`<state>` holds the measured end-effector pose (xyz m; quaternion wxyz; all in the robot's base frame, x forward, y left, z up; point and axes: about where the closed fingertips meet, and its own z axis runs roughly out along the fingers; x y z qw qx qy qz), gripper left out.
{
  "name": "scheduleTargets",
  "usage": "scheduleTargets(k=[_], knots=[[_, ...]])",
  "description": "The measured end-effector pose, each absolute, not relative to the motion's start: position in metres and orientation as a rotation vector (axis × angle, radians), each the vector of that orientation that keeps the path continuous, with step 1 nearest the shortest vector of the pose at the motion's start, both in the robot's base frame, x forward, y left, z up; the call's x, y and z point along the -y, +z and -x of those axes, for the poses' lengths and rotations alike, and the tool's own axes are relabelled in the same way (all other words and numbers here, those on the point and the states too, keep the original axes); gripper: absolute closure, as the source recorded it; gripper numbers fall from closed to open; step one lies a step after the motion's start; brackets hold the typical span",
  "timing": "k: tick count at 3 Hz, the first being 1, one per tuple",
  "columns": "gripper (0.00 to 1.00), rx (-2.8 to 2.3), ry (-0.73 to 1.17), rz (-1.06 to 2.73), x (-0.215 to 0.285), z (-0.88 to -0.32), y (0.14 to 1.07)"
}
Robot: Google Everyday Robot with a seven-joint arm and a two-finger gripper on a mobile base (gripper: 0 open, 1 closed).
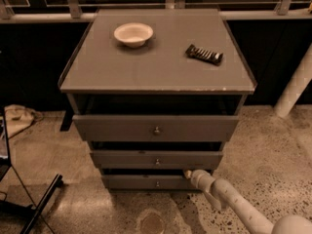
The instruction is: Open bottom drawer
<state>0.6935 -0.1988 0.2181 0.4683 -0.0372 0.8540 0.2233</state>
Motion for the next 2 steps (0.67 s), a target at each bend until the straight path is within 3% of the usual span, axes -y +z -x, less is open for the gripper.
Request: scheduleTargets(k=[2], knots=[[1.00,-2.104,0.570,0.100,0.1890,-0.6892,0.2158]])
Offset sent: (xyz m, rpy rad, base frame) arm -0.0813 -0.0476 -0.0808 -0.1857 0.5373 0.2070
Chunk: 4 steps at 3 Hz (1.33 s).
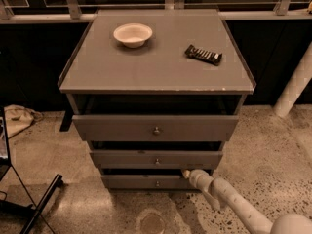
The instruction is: Open bottom drawer
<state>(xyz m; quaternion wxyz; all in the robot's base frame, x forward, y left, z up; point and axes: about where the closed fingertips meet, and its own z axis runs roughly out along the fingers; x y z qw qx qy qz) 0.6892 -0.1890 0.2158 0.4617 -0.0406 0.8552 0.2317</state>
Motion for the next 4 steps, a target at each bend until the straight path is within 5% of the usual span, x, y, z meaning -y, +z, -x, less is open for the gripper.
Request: scheduleTargets(k=[4], knots=[[1.00,-2.253,0.596,0.036,0.192,-0.668,0.189]])
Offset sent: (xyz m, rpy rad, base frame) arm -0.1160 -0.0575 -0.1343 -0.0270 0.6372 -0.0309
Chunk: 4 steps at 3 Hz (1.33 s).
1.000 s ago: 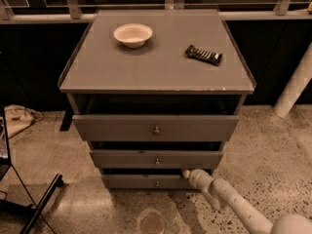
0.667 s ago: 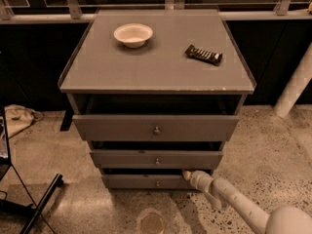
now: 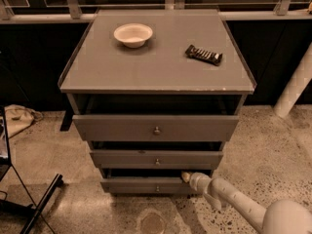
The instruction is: Open bottom drawer
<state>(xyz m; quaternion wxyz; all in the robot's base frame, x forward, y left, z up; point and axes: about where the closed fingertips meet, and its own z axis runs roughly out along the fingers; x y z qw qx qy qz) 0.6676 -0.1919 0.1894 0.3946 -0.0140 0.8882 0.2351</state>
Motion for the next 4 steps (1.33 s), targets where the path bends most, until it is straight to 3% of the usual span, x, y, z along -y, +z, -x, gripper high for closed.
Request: scheduleTargets(k=[2,3,4], knots=[[1.00,-2.342,0.611,-0.015,0.190,-0.657,0.191],[1.00,-2.506,0.698,-0.190,0.198,-0.604,0.182],[1.00,-2.506,0.698,-0.190,0.198,-0.606,0.183]])
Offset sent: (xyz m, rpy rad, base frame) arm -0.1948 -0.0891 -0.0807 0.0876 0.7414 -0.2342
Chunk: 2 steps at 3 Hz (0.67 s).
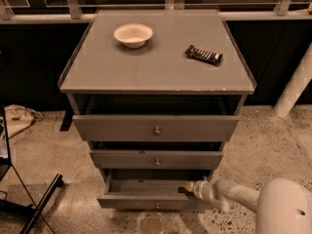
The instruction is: Open bottom drawer
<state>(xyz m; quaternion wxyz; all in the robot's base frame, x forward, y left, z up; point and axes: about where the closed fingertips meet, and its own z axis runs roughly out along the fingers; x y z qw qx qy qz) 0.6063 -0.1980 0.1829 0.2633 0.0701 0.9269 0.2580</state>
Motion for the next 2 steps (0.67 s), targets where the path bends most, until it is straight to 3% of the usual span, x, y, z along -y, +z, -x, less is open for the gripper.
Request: scheduleTargets(k=[2], knots=[[1.00,-2.645,0.730,-0.269,0.226,-0.549,0.176]])
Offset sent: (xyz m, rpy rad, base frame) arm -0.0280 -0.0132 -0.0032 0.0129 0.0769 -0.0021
